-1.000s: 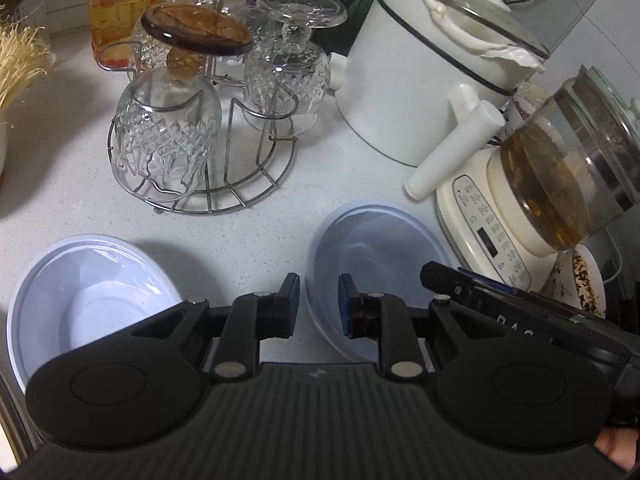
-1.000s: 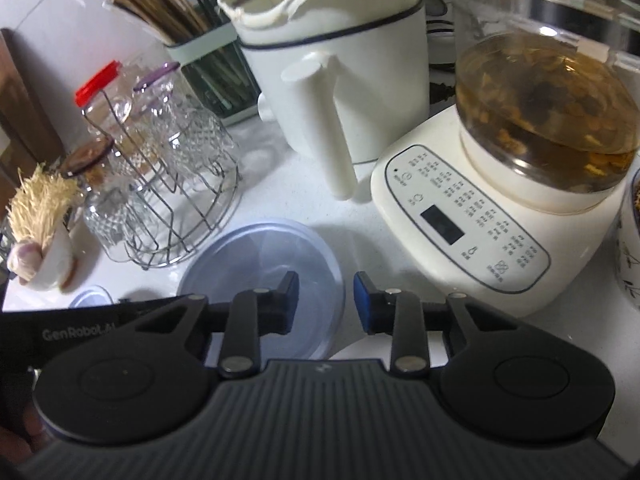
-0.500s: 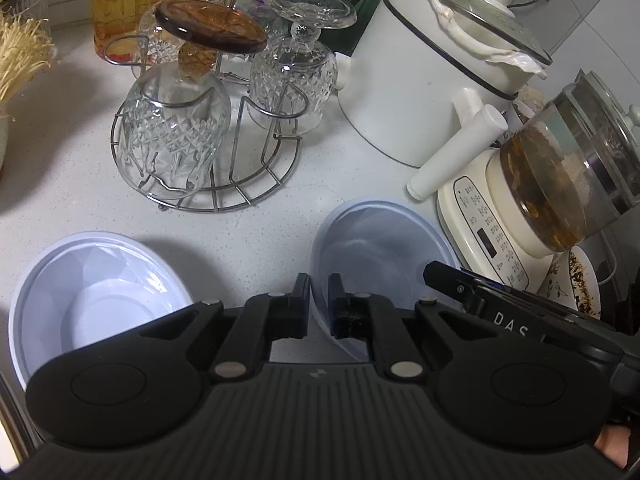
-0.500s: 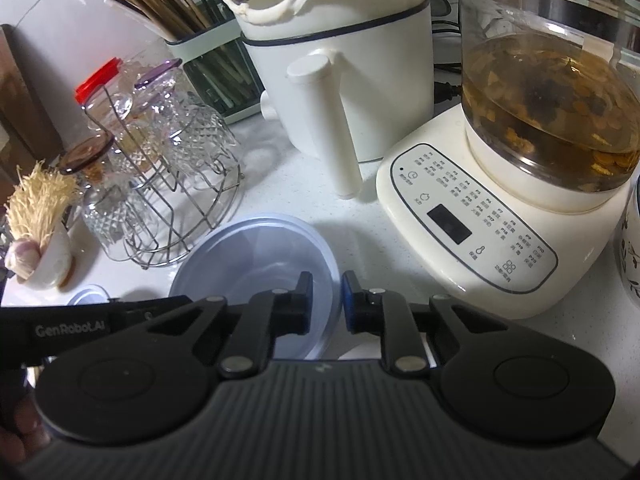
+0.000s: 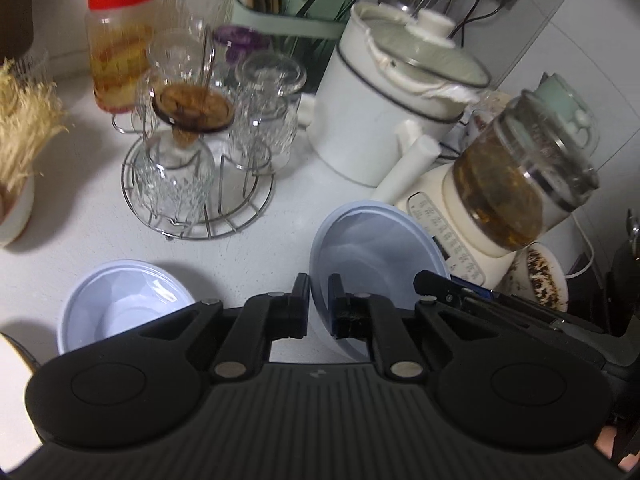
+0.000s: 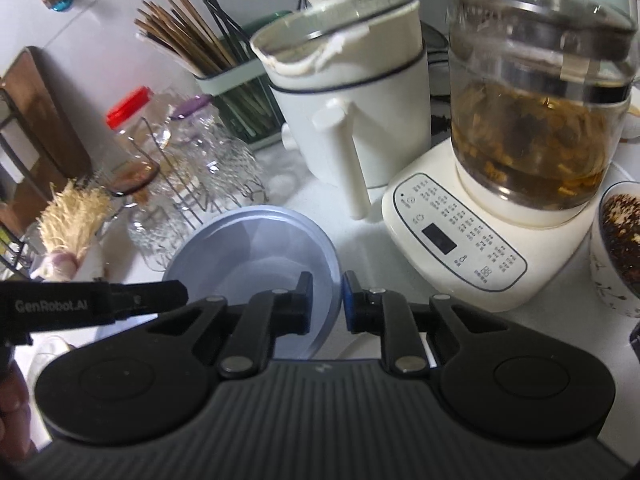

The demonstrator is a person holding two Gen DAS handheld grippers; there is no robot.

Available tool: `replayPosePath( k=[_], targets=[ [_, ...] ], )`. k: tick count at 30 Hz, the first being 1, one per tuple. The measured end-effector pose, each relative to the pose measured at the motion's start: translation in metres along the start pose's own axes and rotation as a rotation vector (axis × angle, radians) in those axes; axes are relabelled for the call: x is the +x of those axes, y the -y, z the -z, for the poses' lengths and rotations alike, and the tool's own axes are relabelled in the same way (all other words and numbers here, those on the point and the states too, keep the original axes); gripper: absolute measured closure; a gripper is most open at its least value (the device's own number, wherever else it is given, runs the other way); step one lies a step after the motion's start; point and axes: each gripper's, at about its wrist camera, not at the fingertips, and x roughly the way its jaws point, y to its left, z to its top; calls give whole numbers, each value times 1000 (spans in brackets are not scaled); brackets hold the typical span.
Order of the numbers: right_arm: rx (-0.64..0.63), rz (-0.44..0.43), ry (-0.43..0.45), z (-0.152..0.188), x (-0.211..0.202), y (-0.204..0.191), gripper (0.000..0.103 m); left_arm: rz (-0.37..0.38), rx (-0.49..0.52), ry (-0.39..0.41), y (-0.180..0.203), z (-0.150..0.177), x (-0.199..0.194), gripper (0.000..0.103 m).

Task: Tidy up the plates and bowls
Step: 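Lift the second blue bowl and carry it over the first blue bowl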

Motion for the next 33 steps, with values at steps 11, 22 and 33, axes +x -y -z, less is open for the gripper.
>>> replayPosePath(
  k=[11,22,33],
  targets=[
    [37,-40,38,-2,-59,-7,84,19,-9,44,19,1,-60,92],
    [66,-68,94,7,-102,-11,84,29,-11,104,33,17,-101,92],
    [-5,-107,137,-1,-123,-30,84,27,-55,141,24,20,-131,91]
  ],
)
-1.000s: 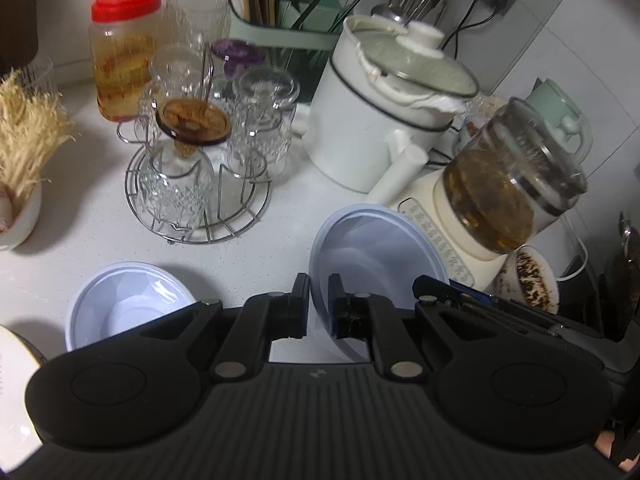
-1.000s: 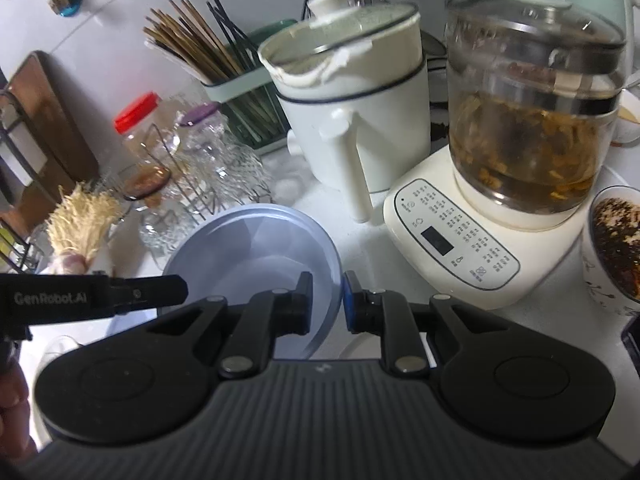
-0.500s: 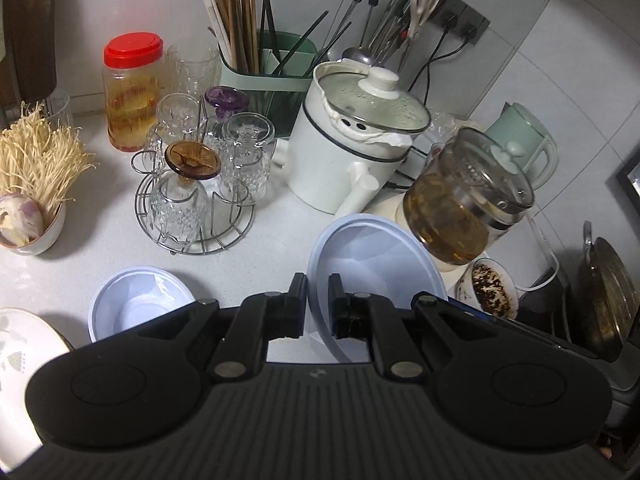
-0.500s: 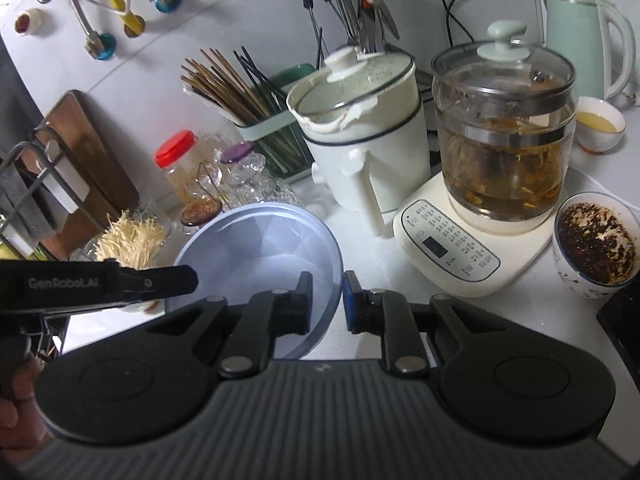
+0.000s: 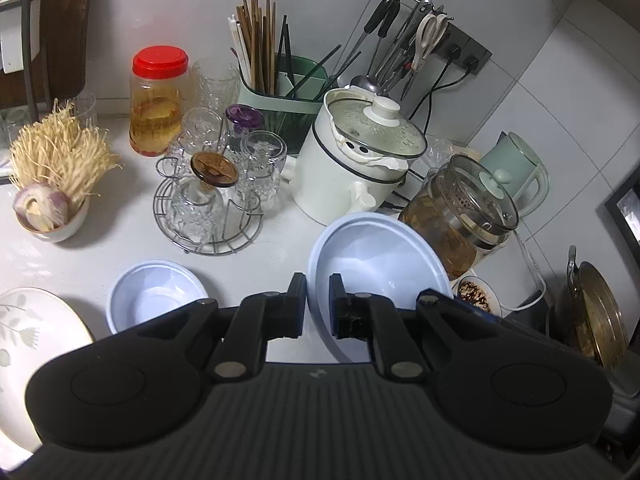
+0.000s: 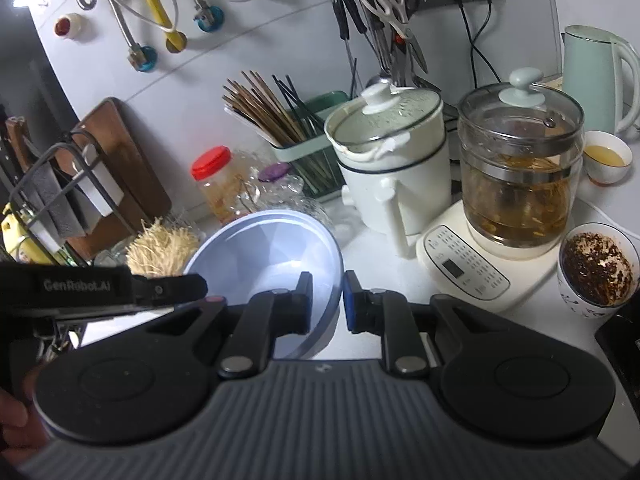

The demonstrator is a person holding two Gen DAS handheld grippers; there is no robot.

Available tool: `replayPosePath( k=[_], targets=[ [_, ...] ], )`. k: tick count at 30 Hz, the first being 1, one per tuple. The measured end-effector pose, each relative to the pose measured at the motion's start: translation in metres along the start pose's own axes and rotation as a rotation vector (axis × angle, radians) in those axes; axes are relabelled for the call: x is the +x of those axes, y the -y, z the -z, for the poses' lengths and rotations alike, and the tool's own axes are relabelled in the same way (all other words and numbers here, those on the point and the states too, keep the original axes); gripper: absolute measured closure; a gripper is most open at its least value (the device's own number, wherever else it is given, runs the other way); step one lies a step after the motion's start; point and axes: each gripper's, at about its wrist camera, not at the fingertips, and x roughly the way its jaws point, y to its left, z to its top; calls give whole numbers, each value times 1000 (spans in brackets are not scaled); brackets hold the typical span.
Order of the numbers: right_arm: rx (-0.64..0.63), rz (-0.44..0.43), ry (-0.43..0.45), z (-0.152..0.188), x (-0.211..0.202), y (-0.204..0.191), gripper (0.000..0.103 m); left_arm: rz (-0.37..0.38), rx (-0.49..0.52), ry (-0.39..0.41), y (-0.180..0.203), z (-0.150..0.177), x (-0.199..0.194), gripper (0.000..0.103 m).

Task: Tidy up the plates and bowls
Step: 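Lift the second blue bowl and carry it over the first blue bowl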

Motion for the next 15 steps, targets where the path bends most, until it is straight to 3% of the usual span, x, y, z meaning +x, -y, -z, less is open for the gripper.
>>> replayPosePath(
  k=[10,15],
  targets=[
    [16,-47,-12,-4,21,-31,84,5,8,28,-43,-19,-12,91],
    [-16,-26,-34,-6,42,-56,84,16,-25,18,-76,-26,-6,91]
  ],
)
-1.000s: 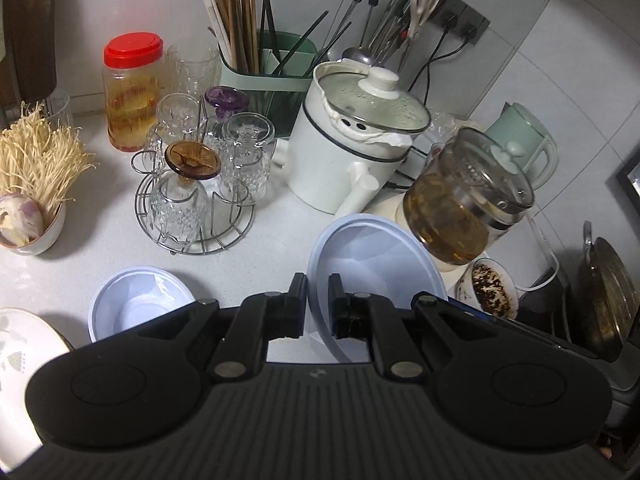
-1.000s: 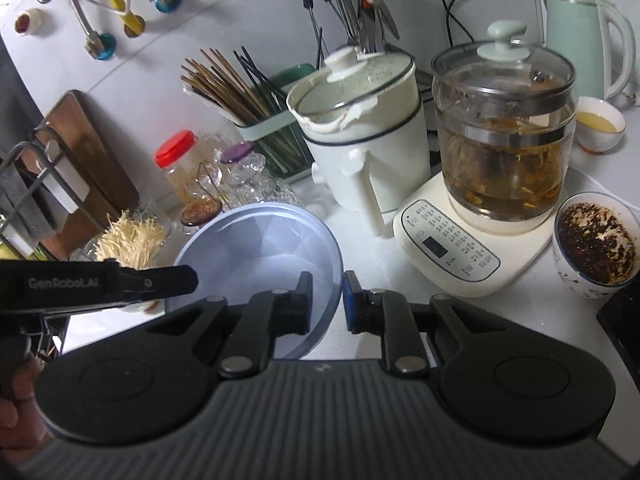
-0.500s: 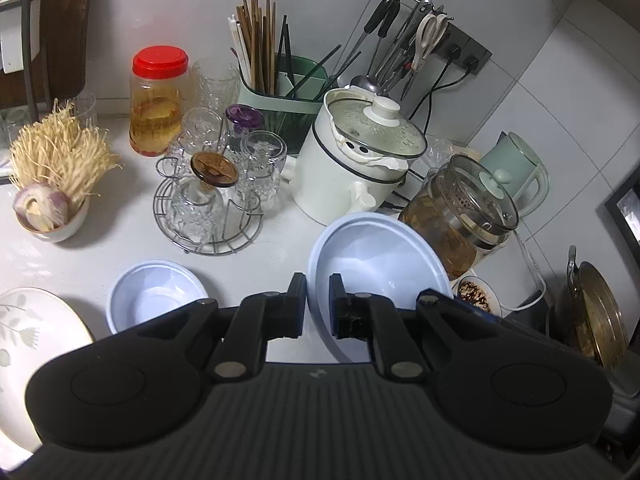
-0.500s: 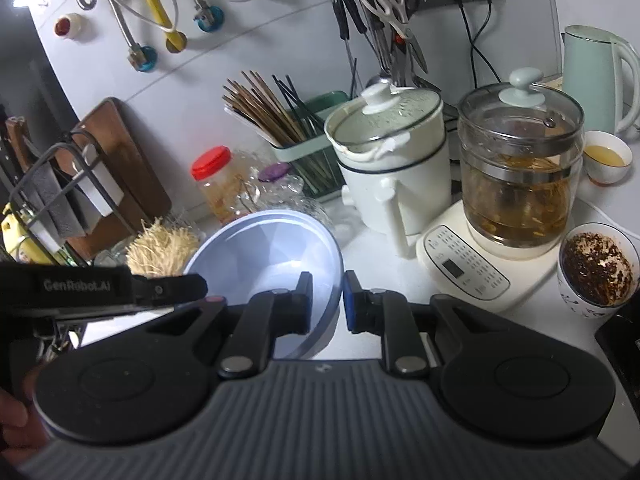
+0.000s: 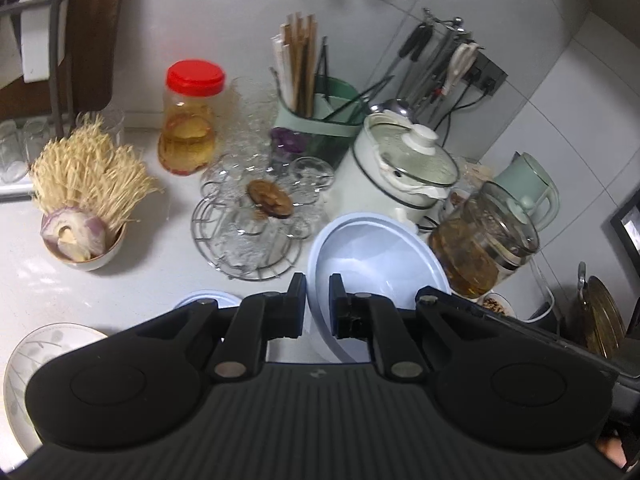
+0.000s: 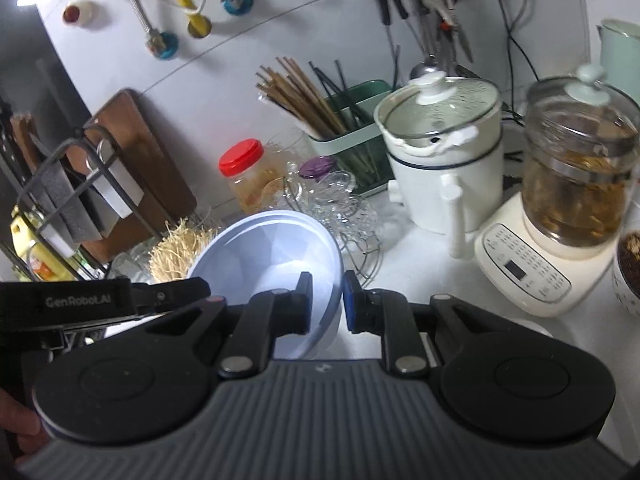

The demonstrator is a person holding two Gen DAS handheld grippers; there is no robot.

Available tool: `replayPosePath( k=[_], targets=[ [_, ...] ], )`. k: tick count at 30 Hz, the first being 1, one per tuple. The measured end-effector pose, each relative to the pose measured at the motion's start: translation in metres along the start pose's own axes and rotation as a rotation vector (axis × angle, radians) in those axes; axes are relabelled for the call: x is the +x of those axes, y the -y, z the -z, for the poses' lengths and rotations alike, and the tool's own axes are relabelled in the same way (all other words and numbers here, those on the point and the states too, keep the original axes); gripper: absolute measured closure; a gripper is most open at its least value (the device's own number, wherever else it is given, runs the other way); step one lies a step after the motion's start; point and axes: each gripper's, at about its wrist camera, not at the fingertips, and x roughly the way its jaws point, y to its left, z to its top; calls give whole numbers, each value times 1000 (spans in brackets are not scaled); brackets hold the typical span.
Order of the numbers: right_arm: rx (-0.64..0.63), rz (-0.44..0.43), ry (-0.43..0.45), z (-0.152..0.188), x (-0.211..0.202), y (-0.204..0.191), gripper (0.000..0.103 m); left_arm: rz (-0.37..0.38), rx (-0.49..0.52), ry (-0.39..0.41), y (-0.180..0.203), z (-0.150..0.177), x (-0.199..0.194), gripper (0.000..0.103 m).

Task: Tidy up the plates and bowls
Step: 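Lift the second blue bowl and carry it over the first blue bowl, then lower the blue bowl into the first blue bowl and open both grippers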

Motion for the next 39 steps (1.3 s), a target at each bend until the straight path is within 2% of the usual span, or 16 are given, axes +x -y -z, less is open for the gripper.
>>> replayPosePath(
  k=[6,12,16,21,27,31,33,36,37,39],
  targets=[
    [-48,17,-58,3,38,-24,84,-20,-40,-40,-44,0,18,91],
    [-31,17,-150,22,80,-31,84,-22,-76,-98,-88,8,40,91],
    [-36,16,-205,31,102,-38,84,-50,-75,-129,-106,17,52,91],
    [-18,18,-253,45,119,-37,84,-47,-114,-153,-125,28,64,91],
    [-54,29,-283,55,129,-39,82,-56,-118,-161,-131,29,73,91],
    [-25,12,-289,56,131,-35,82,-72,-104,-170,-130,28,75,90],
    [-9,15,-298,55,132,-34,82,-77,-83,-195,-130,26,77,78],
    [-7,28,-295,51,127,-34,73,-103,-57,-194,-124,20,71,74],
    [-14,26,-285,49,123,-35,66,-100,-42,-184,-120,17,67,74],
    [-19,27,-269,45,115,-36,64,-100,-24,-165,-112,11,59,73]
  ],
)
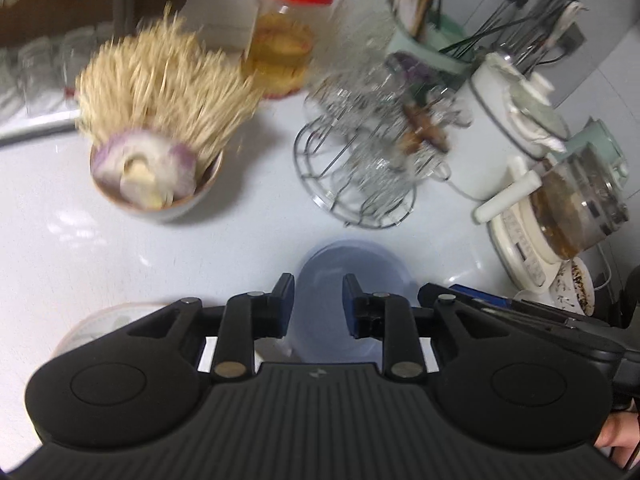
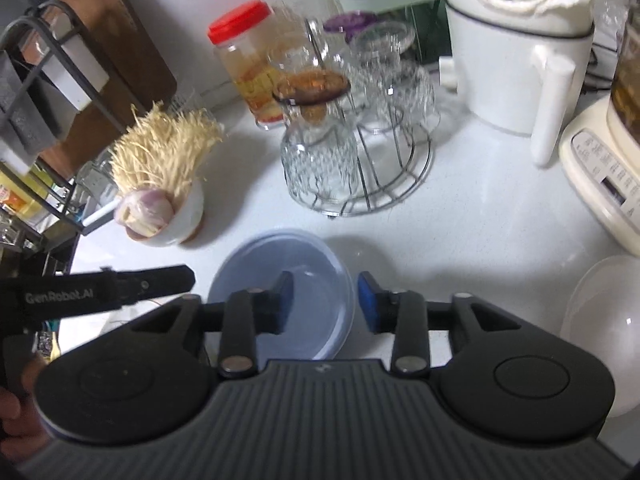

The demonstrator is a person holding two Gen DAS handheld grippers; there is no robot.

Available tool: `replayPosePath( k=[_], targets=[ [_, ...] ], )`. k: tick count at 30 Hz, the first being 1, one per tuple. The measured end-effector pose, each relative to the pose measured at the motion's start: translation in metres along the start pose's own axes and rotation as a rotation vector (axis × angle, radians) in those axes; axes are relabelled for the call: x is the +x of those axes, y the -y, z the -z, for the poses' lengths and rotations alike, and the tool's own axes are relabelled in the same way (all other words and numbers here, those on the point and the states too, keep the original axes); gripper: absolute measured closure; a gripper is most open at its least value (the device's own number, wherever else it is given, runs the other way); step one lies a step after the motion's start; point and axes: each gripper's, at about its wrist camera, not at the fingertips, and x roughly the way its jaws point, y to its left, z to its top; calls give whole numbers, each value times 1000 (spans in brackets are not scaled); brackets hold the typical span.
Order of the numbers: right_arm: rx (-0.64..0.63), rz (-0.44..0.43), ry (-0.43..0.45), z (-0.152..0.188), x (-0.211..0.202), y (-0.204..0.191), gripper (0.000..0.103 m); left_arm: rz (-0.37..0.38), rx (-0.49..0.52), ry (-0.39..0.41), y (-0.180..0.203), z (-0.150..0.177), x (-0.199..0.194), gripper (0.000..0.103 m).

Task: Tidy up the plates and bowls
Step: 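Lower the blue bowl into the first blue bowl and open both grippers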

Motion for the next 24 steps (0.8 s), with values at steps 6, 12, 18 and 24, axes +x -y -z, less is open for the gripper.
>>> replayPosePath(
  k=[6,12,18,24],
  targets=[
    [0,5,67,-5,-36,0,64,25,24,36,24,-8,-30,73],
    [-18,20,148,-5,-78,-4,64,34,72,88,53,-12,-70,73],
    [-40,47,245,-3,-114,-8,64,55,115,113,76,-5,-91,73],
    [-69,78,310,4,-135,-5,64,70,134,118,90,9,-97,73]
  ],
)
